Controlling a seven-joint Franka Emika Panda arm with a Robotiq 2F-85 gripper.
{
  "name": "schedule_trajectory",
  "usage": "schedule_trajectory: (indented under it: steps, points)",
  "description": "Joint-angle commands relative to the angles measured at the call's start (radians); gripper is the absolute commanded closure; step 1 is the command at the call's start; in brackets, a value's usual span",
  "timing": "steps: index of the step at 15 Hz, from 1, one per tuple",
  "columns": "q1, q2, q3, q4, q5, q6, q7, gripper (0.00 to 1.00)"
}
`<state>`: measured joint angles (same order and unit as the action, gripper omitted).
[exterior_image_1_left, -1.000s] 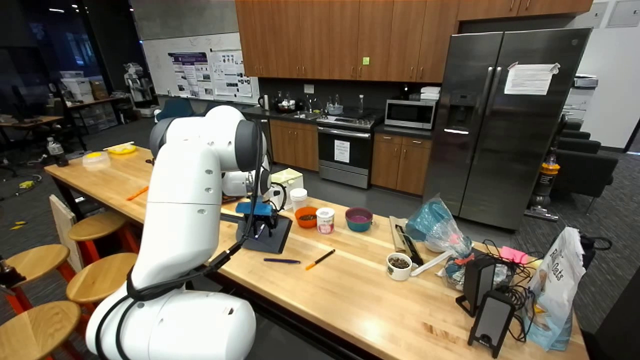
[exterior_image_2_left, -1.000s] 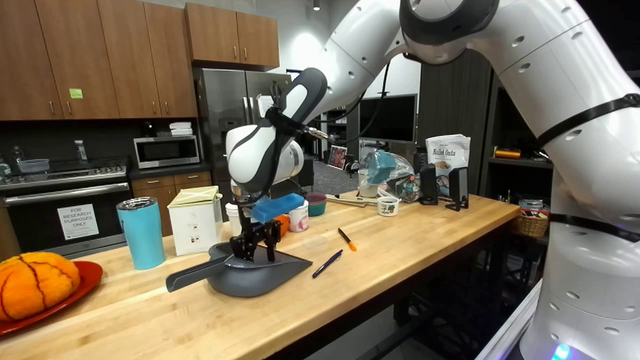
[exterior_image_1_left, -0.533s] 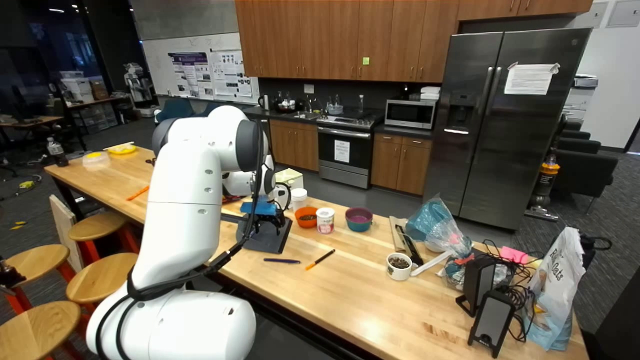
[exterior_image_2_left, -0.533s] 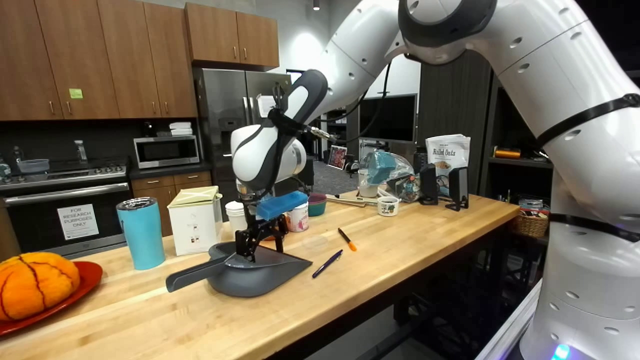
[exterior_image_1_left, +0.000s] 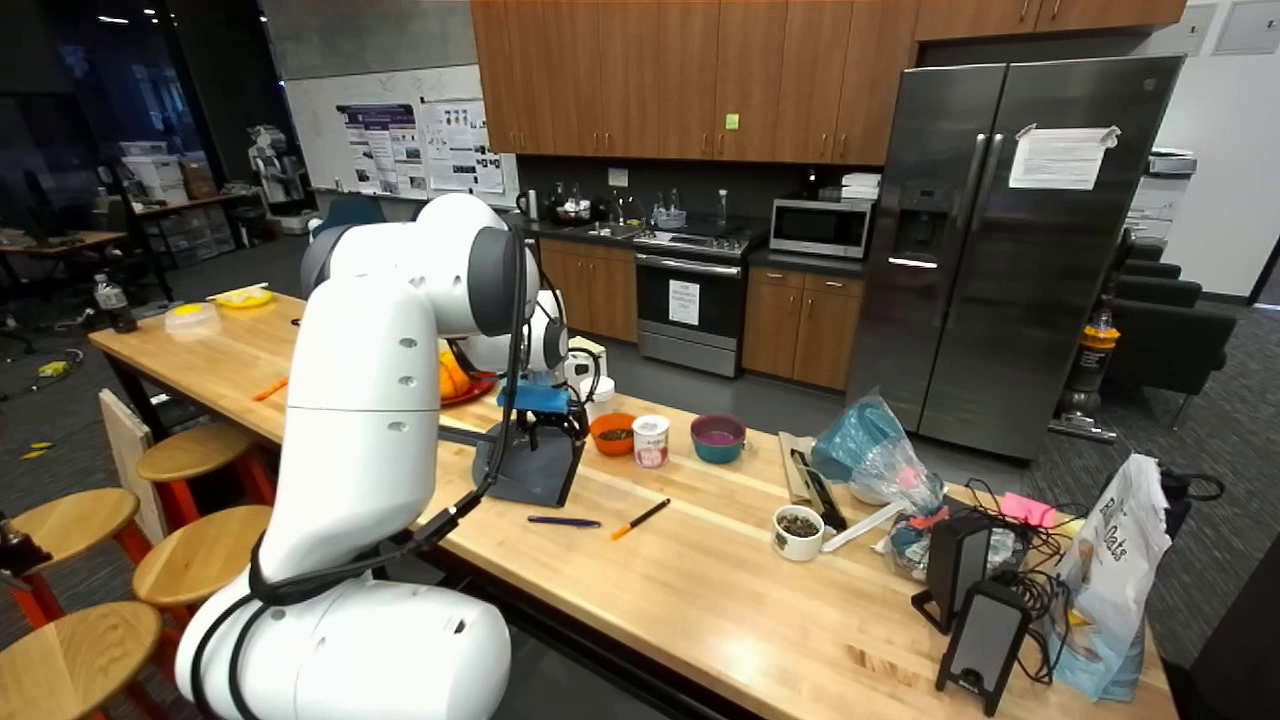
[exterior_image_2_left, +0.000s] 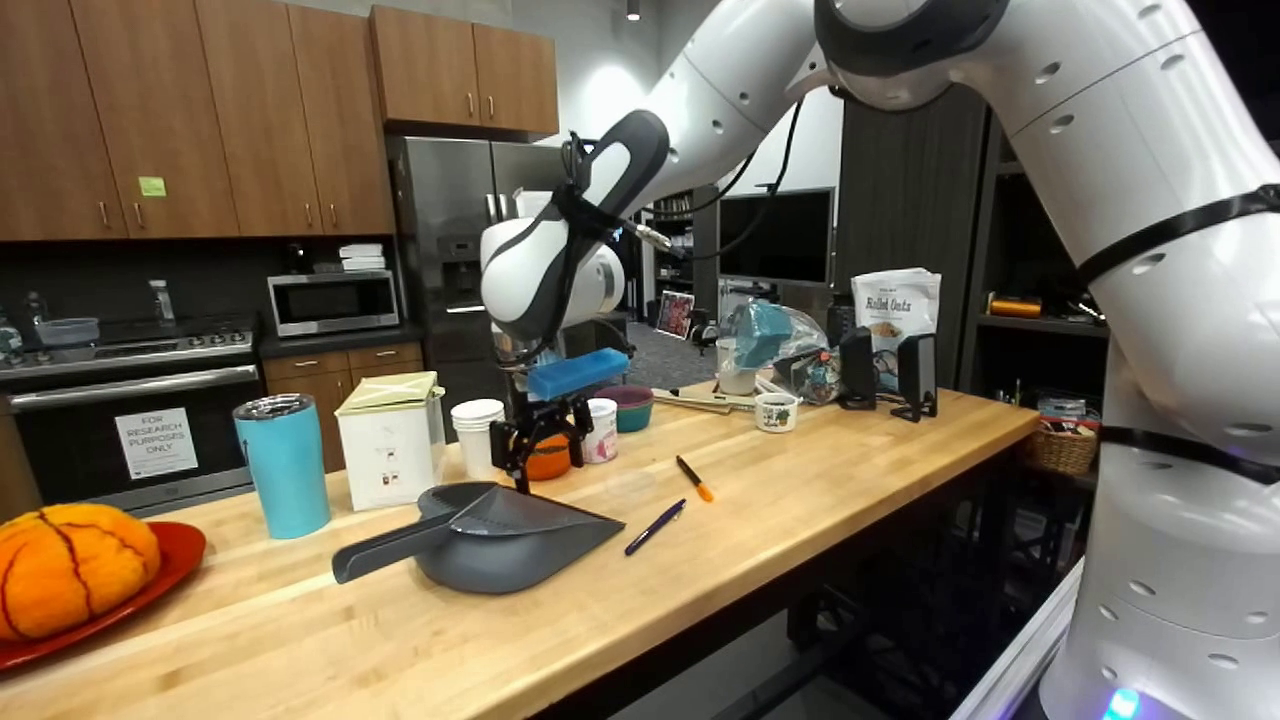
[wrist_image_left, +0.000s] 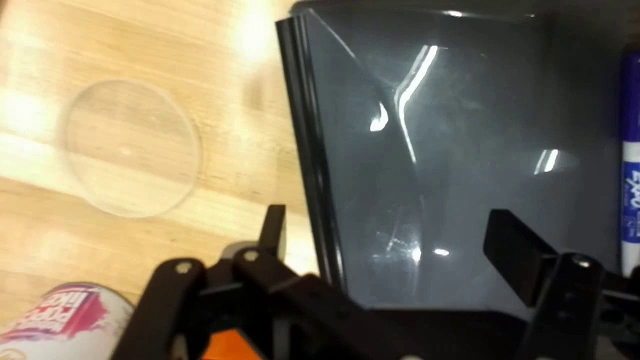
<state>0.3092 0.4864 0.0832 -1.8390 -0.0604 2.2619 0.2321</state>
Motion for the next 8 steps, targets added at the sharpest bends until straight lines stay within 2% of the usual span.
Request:
schedule_trajectory:
  steps: [1, 5, 8]
  points:
    - [-0.054, -0.081, -0.029, -0.056, 0.003, -0.034, 0.043, 0.00]
    - [-0.122, -0.126, -0.059, -0.097, 0.038, -0.046, 0.090, 0.00]
    - [-0.172, -0.168, -0.077, -0.162, 0.095, 0.005, 0.130, 0.00]
